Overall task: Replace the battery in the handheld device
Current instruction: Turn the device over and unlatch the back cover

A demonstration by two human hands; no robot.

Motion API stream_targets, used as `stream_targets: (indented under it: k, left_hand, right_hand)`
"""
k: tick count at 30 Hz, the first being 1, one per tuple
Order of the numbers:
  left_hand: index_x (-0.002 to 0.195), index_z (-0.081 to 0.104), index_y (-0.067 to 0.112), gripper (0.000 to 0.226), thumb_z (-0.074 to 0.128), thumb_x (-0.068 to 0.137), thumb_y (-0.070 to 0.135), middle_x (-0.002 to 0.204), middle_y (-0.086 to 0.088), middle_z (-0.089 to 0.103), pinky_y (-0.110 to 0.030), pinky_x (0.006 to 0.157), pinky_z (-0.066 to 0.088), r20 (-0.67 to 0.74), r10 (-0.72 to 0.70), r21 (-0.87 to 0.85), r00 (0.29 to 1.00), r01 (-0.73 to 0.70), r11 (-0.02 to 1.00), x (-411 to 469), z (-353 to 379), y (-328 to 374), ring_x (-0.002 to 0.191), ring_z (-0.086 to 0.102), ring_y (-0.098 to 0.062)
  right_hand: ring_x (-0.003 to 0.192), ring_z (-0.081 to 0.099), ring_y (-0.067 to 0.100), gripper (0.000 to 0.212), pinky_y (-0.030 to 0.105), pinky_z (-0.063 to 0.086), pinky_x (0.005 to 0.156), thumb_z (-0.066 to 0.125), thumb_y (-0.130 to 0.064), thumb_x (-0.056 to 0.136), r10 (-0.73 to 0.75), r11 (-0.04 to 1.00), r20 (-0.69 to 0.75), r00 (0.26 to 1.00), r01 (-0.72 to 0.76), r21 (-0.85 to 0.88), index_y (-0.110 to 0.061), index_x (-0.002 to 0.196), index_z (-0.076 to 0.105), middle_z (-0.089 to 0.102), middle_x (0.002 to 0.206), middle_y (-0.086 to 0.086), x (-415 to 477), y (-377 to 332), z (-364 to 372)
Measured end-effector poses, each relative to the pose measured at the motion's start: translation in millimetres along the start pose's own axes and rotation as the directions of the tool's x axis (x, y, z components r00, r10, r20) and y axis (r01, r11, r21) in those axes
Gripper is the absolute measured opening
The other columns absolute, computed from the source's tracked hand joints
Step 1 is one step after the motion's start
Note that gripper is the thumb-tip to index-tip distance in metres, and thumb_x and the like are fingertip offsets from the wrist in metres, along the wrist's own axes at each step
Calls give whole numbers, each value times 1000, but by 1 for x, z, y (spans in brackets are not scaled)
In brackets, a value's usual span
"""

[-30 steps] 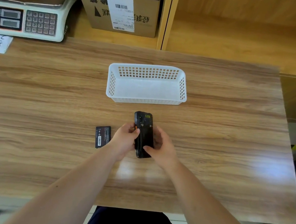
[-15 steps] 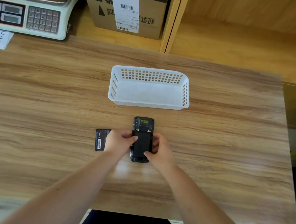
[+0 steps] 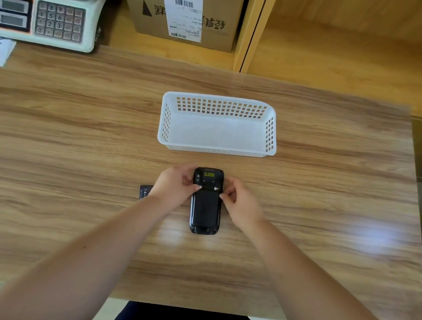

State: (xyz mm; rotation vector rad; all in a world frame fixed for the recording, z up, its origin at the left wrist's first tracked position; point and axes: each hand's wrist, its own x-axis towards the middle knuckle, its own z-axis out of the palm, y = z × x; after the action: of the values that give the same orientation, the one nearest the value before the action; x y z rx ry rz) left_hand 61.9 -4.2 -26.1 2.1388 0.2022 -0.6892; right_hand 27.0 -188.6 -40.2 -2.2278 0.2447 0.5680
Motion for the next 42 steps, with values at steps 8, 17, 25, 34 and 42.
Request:
stream_targets:
  k: [8,17,25,34,42]
  left_hand:
    - [131,59,26,54,76,81,18,117,2,66,-31,98,47,137,78,160,988,-100,982,17,-14,0,107,61,-13]
    - [128,62,30,49,73,83,17,113,1,63,-34,93,49,155,161,213,975,-192,958,21,-15,-3,103,61,-15]
    - [138,54,23,55,71,85,16,119,-1,58,-29,95,45,166,174,297,971,-218,930,24,-13,-1,105,58,-16]
    - [133,58,27,48,68,87,25,109,2,58,-36,85,50,190,223,434,956,-285,854,24,-15,3,101,59,-22]
    - [139,52,21,51,63,90,31,136,0,53,-39,98,46,264,273,536,925,-376,756,25,-21,7,124,50,-23]
  right_hand:
    - [90,63,19,42,29,47,77,58,-26,92,-175,926,102,979,198,-322,-15,133,53,69,100,0,25,-8,-17]
    - [78,62,33,29,36,47,59,45,-26,99,-260,694,253,932,362,-623,-6,117,53,65,88,12,30,-12,-19]
    - [45,56,23,41,24,30,38,77,0,59,-364,252,390,846,493,-833,6,98,64,63,60,8,33,-19,-18]
    - [61,62,27,60,30,37,45,55,0,83,-421,148,478,771,578,-802,2,139,33,64,87,11,45,-25,-20]
    - [88,62,26,43,29,46,58,54,-4,87,-303,584,311,901,433,-686,-8,129,45,64,109,7,40,-18,-16]
